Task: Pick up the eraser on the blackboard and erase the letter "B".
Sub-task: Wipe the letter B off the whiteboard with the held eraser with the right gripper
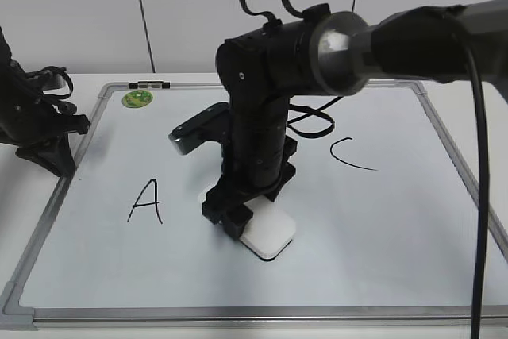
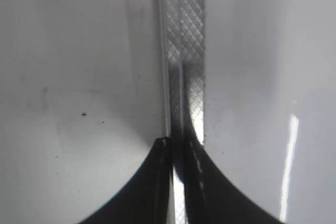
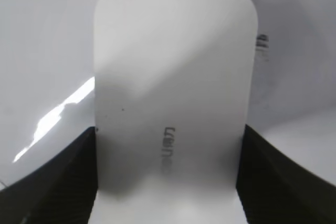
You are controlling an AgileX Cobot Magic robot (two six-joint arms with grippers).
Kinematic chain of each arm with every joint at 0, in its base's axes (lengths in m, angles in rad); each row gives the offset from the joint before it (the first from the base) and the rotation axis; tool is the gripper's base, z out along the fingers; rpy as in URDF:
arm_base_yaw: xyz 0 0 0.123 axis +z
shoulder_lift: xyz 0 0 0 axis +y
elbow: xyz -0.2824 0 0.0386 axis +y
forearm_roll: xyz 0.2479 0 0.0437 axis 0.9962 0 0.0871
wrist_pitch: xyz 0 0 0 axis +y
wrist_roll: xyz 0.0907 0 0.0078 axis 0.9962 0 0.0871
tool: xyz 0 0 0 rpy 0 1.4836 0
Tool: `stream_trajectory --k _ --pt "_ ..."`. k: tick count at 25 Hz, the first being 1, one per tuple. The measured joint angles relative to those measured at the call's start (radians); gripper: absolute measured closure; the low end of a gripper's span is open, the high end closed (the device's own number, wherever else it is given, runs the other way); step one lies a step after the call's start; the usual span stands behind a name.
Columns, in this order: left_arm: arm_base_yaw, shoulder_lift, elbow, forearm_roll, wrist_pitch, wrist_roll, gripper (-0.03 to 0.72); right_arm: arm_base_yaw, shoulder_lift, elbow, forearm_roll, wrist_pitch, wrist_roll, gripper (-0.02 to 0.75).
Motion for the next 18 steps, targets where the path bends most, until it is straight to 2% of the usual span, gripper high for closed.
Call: stream_trajectory --k 7,13,18 --pt "0.0 0.0 0.0 0.0 0.0 0.002 0.634 -0.073 0.0 -0.004 -0.037 0.02 0.072 0.196" --pt "0.0 0.0 0.0 0.0 0.0 0.003 0.631 -0.119 0.0 -0.007 -0.12 0.04 0.135 0.196" --pt "0.0 0.0 0.0 0.0 0.0 0.004 0.631 -0.12 -0.022 -0.007 -0.095 0.042 0.127 0.196"
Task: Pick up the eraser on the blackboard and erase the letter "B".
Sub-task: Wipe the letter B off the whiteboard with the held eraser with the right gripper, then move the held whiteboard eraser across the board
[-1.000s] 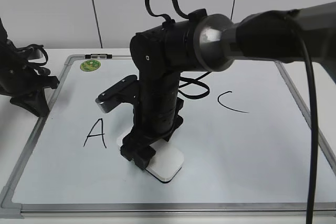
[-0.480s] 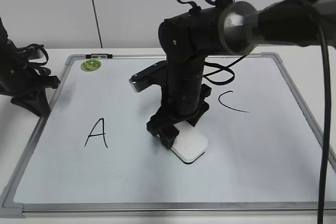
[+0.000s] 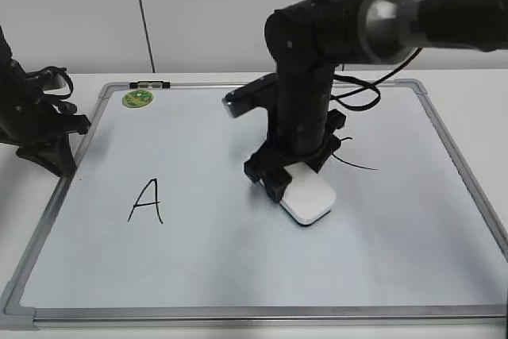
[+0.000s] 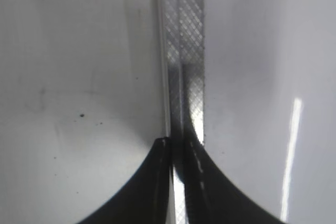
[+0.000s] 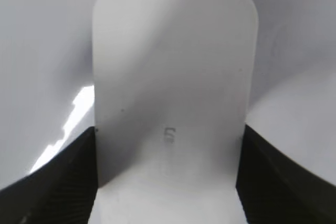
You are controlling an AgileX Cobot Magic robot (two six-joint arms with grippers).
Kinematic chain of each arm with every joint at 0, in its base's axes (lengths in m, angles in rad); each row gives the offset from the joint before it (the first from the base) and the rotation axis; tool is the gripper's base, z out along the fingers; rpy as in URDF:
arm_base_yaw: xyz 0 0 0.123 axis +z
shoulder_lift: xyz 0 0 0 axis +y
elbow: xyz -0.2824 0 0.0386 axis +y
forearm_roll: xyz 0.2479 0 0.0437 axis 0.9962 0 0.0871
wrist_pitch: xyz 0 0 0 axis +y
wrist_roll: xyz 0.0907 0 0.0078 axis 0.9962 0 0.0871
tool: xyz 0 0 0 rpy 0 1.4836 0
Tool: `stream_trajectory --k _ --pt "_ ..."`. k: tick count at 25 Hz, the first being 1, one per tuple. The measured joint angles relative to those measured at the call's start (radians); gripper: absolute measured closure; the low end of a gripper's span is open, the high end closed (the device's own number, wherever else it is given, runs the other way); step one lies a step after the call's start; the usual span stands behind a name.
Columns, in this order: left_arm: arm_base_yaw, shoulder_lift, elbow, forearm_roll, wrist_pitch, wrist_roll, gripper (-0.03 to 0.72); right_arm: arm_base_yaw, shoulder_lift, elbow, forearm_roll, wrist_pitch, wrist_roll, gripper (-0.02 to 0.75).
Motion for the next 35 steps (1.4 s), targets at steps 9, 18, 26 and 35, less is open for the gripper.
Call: stream_trajectory --k 9,18,26,35 --pt "0.0 0.002 0.0 0.002 -0.002 0.0 0.629 -0.022 -0.209 -0.004 0.017 -0.011 -0.013 0.196" --pt "0.0 0.002 0.0 0.004 -0.003 0.004 0.622 -0.235 -0.263 -0.004 0.012 0.027 -0.013 0.197" --pt "0.0 0.002 0.0 0.004 -0.003 0.004 0.619 -0.459 -0.263 0.137 0.042 -0.019 -0.009 0.196" --pt "0.0 0.002 0.0 0.005 -0.003 0.004 0.619 -0.601 -0.263 0.278 0.138 -0.15 -0.057 0.197"
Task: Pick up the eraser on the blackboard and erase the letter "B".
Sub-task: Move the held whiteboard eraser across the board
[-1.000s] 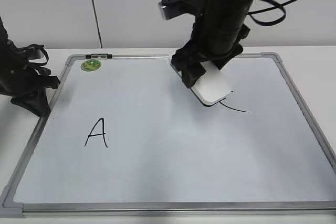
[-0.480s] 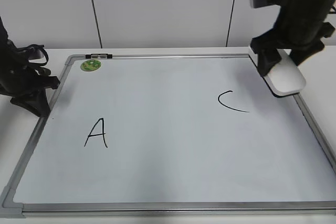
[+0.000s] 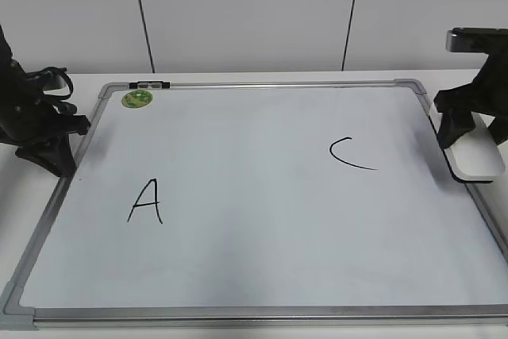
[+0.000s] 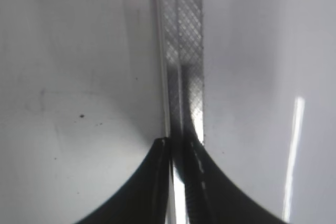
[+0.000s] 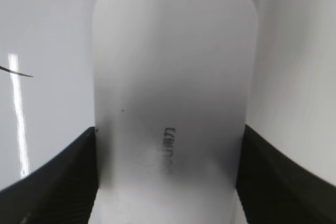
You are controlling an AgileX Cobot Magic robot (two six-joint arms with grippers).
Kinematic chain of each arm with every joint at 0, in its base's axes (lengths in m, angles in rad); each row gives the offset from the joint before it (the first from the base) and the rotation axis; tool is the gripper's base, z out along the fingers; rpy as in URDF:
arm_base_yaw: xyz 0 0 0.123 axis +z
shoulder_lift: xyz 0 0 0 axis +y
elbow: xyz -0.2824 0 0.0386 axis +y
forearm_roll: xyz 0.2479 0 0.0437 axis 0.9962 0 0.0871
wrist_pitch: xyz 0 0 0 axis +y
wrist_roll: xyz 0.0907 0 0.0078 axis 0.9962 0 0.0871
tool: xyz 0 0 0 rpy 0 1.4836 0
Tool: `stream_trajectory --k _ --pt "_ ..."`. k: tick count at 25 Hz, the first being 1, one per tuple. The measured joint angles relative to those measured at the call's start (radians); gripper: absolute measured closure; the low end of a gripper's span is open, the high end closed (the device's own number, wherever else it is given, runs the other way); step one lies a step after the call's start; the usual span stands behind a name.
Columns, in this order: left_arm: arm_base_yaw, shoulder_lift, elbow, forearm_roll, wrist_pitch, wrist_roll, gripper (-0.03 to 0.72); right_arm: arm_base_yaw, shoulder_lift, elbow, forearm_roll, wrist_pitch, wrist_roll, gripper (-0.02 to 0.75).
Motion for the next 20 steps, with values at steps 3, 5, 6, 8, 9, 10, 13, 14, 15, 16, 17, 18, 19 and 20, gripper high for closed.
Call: stream_trajectory --k 3,5,6,8,9,10,13,14,15,16,17,18,19,20 --pt "0.0 0.0 0.0 0.0 0.0 0.0 0.617 -0.002 0.012 0.0 0.009 -0.025 -0.011 0.197" --pt "0.0 0.0 0.0 0.0 0.0 0.0 0.616 -0.002 0.027 0.0 0.016 -0.042 -0.019 0.197" --pt "0.0 0.0 0.0 0.0 0.0 0.0 0.615 -0.002 0.038 0.0 0.019 -0.05 -0.023 0.197" --pt "0.0 0.0 0.0 0.0 0.002 0.002 0.615 -0.002 0.052 0.0 0.019 -0.07 -0.027 0.196" --pt "0.0 0.0 0.0 0.0 0.002 0.002 0.615 -0.002 0.061 0.0 0.019 -0.075 -0.027 0.196" --pt "0.0 0.0 0.0 0.0 0.002 0.002 0.615 -0.002 0.068 0.0 0.019 -0.077 -0.029 0.196" --pt "0.0 0.0 0.0 0.0 0.002 0.002 0.615 -0.002 0.089 0.0 0.019 -0.09 -0.029 0.196" --pt "0.0 0.0 0.0 0.0 0.002 0.002 0.614 -0.002 0.094 0.0 0.019 -0.091 -0.029 0.195" --pt "0.0 0.0 0.0 0.0 0.002 0.002 0.614 -0.002 0.103 0.0 0.019 -0.091 -0.029 0.193" --pt "0.0 0.0 -0.002 0.0 0.002 0.002 0.614 -0.002 0.11 0.0 0.019 -0.094 -0.029 0.192" --pt "0.0 0.0 -0.002 0.0 0.002 0.002 0.614 -0.002 0.115 0.0 0.019 -0.095 -0.029 0.186" --pt "0.0 0.0 -0.002 0.0 0.002 0.002 0.614 -0.002 0.12 0.0 0.019 -0.098 -0.029 0.178" --pt "0.0 0.0 -0.002 0.0 0.002 0.003 0.613 -0.002 0.121 0.0 0.019 -0.103 -0.03 0.169" --pt "0.0 0.0 -0.002 0.0 0.002 0.003 0.613 -0.002 0.121 0.0 0.019 -0.109 -0.03 0.156"
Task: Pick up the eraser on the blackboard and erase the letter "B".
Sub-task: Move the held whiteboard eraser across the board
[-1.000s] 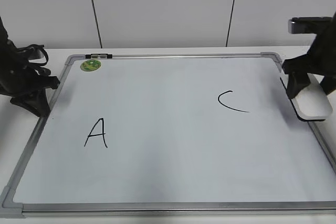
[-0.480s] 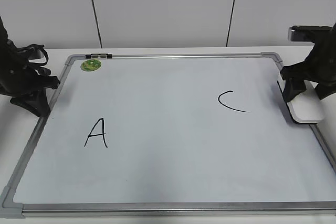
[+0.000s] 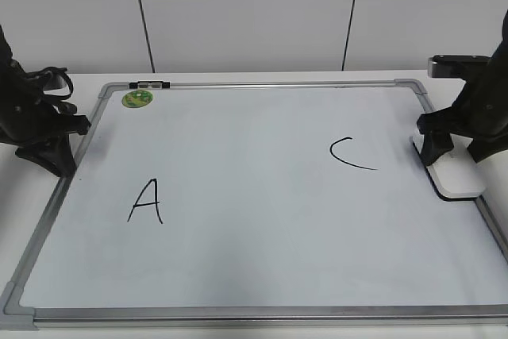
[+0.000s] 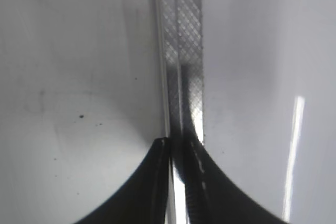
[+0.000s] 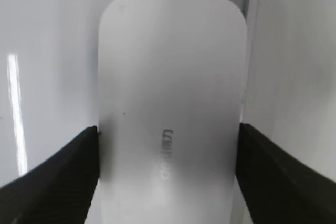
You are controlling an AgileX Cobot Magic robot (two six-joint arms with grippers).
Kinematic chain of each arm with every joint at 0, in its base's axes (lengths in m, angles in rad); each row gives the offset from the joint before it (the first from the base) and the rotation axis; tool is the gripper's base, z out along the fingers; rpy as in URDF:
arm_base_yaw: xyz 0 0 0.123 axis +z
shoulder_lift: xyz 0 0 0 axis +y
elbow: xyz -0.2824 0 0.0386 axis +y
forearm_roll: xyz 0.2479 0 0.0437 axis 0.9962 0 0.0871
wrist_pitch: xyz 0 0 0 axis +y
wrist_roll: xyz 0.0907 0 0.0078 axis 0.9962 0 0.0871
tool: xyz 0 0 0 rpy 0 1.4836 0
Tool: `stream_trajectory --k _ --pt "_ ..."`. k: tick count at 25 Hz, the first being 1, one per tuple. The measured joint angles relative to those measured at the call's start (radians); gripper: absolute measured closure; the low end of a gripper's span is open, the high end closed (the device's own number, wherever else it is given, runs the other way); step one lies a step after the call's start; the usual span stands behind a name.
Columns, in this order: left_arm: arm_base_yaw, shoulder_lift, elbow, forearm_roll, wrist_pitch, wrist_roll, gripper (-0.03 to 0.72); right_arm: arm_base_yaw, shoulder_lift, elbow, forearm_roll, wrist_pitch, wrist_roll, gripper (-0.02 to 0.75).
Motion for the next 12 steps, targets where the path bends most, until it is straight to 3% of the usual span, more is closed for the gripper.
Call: stream_trajectory --k 8,12 --pt "0.0 0.002 -0.006 0.0 0.005 0.002 0.572 -0.002 -0.004 -0.075 0.0 0.068 -0.002 0.136" --pt "-0.002 0.009 -0.068 0.004 0.044 0.002 0.405 -0.002 -0.038 -0.147 0.0 0.135 -0.002 0.136"
